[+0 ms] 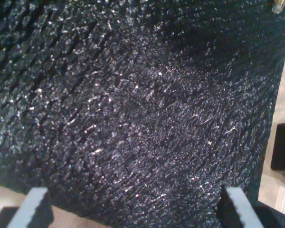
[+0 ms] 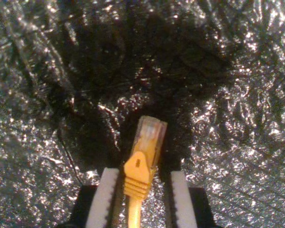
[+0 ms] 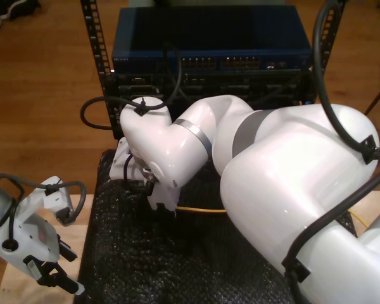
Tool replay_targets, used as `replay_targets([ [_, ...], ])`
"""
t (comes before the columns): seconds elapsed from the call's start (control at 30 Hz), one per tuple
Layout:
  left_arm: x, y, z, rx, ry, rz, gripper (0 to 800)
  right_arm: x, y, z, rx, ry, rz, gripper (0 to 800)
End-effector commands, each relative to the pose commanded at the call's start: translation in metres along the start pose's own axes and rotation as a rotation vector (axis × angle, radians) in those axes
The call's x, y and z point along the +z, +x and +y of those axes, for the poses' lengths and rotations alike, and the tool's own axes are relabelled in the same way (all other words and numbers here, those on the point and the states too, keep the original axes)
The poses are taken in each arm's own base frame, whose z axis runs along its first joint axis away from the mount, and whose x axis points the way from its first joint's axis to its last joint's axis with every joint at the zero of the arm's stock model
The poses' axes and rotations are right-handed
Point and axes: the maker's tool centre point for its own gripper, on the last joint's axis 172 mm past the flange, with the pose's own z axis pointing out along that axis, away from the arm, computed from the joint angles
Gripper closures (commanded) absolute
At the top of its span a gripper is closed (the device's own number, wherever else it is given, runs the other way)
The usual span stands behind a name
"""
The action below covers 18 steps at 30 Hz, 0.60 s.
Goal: Grab the cable and plug it in
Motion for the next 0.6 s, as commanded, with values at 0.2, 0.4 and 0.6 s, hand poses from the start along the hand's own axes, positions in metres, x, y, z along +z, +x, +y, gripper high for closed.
replay_targets([
  [0.2, -0.0006, 0.0003, -0.0004, 0.001, 0.001, 0.000, 0, -0.0017, 0.0001, 0.0008, 0.000, -0.003, 0.002, 612],
  [0.4, 0.0000, 0.0000, 0.0000, 0.000, 0.000, 0.000, 0, -0.0017, 0.0001, 0.0008, 0.000, -0.003, 0.002, 637],
  [0.6, 0.0000, 0.0000, 0.0000, 0.000, 0.000, 0.000, 0, -0.0037, 0.0009, 0.0022, -0.002, -0.007, 0.004, 737],
])
